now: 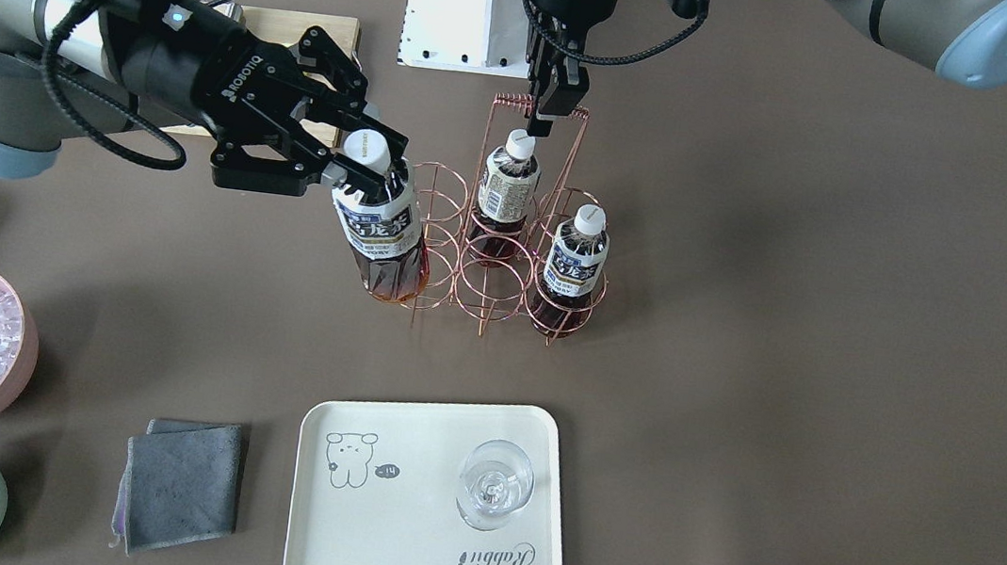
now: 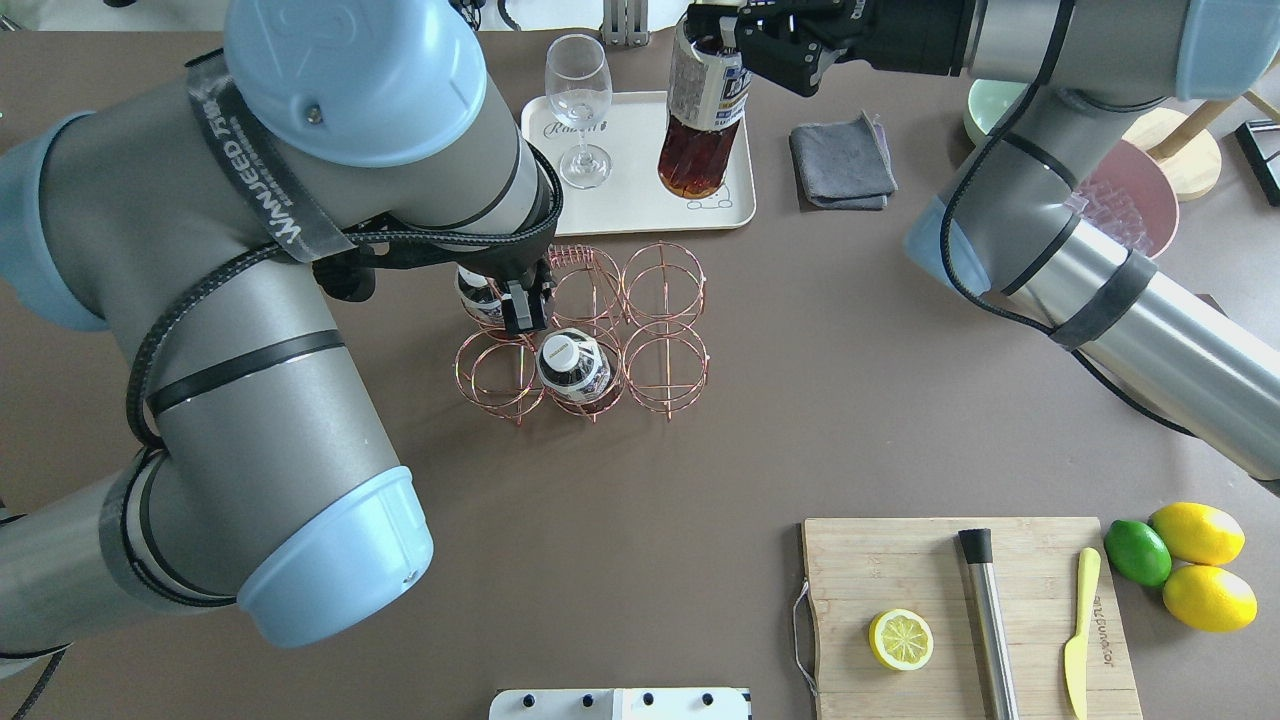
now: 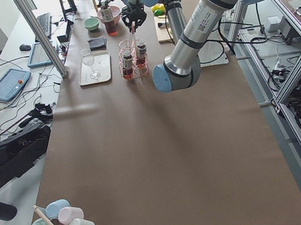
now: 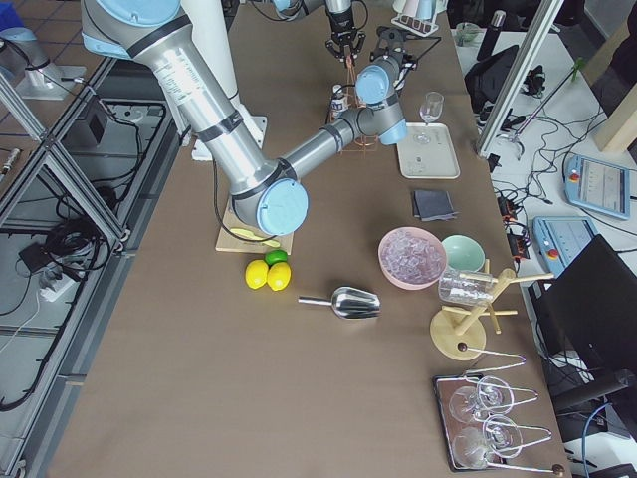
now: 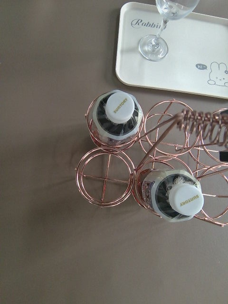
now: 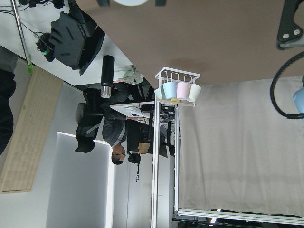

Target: Take tea from basket to plate

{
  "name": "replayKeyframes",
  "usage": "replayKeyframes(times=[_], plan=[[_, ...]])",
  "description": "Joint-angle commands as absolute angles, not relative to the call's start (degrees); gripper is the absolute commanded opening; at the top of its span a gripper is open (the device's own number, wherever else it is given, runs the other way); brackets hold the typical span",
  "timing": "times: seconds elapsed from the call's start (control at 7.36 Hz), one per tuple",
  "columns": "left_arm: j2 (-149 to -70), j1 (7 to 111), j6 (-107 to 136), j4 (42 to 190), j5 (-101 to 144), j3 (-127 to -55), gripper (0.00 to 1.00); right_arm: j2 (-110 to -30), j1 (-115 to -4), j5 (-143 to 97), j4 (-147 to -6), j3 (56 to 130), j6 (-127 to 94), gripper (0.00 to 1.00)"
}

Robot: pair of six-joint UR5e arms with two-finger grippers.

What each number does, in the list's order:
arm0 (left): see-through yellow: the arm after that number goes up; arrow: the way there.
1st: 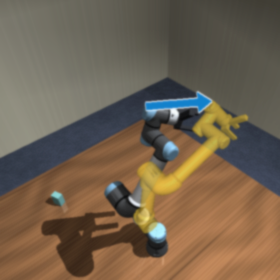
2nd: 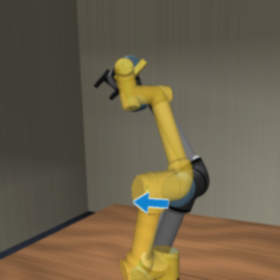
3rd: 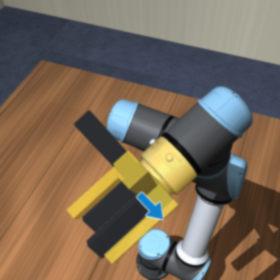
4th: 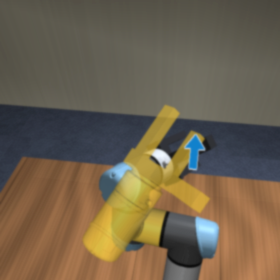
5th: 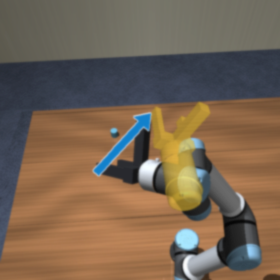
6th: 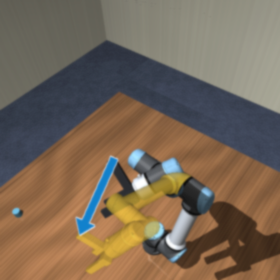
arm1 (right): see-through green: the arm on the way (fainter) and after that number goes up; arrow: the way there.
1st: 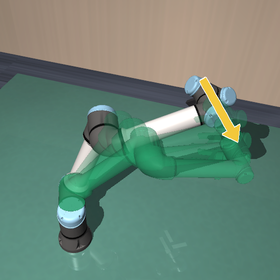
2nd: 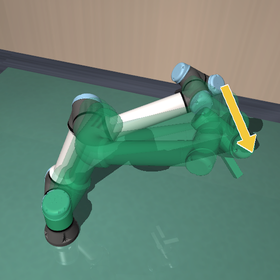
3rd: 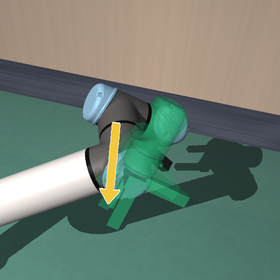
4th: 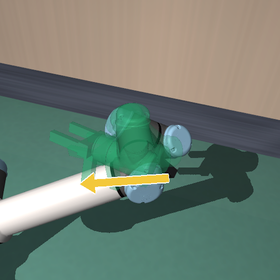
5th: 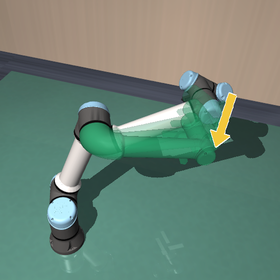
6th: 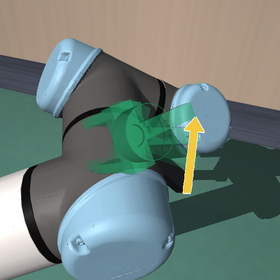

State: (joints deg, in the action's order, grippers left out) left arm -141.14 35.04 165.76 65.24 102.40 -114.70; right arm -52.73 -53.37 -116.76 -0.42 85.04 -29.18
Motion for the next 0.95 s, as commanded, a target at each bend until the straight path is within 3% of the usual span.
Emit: replayKeyframes(times=[0.0,0.68,0.82], plan=[[-141.1,36.0,165.8,64.4,102.5,-115.2,0.00,-51.2,-60.0,-116.0,-4.7,82.0,-30.9,0.00],[-140.8,43.4,165.0,61.1,107.8,-118.5,0.00,-46.2,-56.7,-95.6,-4.4,62.4,-30.8,0.00],[-140.2,45.1,163.5,60.5,109.6,-118.7,0.00,-46.2,-53.7,-91.5,-3.9,61.4,-30.8,0.00]])
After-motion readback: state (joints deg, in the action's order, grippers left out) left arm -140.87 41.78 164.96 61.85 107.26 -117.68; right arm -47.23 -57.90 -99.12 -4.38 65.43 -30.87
